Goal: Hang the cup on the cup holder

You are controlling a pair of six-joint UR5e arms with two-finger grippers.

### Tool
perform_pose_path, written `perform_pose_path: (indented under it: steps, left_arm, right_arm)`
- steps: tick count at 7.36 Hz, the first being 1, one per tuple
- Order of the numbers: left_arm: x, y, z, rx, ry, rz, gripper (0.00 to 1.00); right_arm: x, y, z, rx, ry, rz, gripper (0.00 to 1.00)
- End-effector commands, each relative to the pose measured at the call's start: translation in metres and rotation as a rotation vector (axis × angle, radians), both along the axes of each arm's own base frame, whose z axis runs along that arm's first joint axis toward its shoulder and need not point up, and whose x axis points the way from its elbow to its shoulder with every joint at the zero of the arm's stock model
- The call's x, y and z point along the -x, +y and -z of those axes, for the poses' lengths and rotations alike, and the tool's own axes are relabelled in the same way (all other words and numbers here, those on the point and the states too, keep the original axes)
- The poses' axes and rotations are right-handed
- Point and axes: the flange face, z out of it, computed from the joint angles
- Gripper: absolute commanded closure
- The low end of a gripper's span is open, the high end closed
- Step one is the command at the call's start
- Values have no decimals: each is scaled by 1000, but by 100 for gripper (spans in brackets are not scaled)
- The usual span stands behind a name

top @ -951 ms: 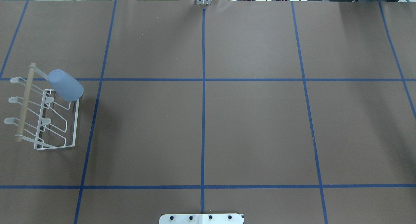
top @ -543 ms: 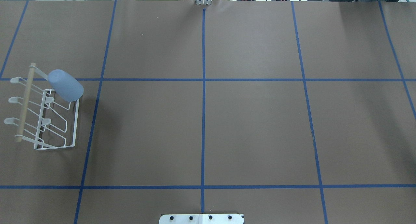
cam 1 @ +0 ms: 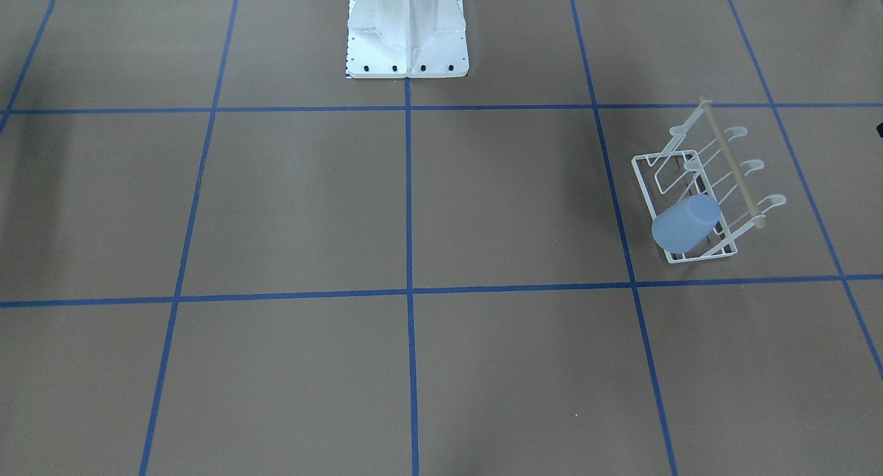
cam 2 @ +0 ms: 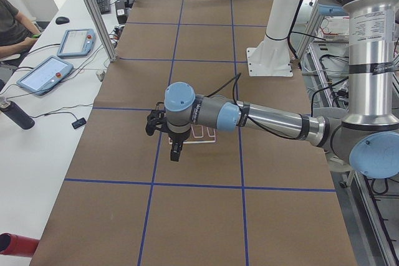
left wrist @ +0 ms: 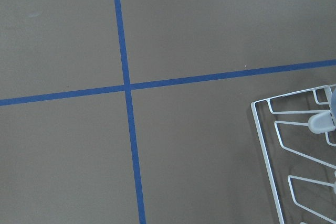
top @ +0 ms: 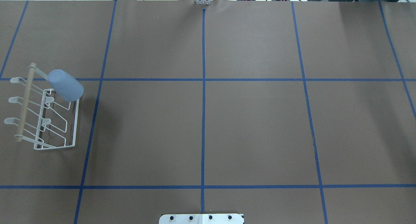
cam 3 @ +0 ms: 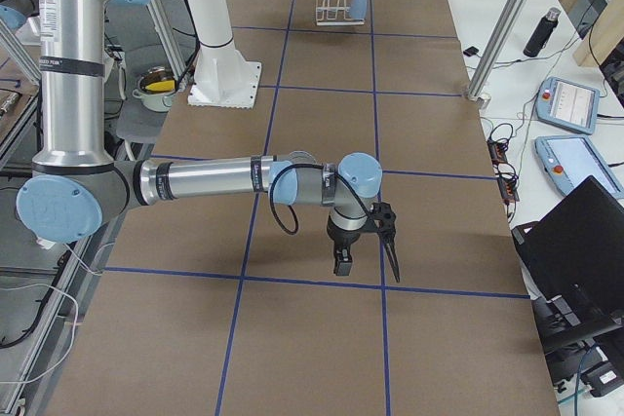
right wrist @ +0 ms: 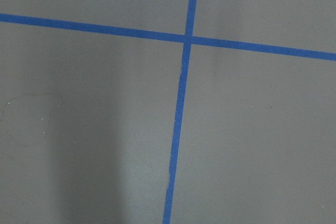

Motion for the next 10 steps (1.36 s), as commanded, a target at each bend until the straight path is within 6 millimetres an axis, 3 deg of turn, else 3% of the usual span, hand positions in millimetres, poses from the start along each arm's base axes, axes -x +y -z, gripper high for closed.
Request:
perform_pose_path:
  steps: [1, 7, 10]
  left_arm:
    - [0, -4, -17, 19, 1, -5, 2]
    - [-1, -18, 5, -21, 4, -1, 2]
    - [-1, -17, 4, -20, 4, -2, 2]
  right_arm:
    - [0, -1, 2, -15, -1, 0, 0]
    - [1, -3, -1, -36, -2, -10, 0]
    - [4, -3, 1, -6, -50, -35, 0]
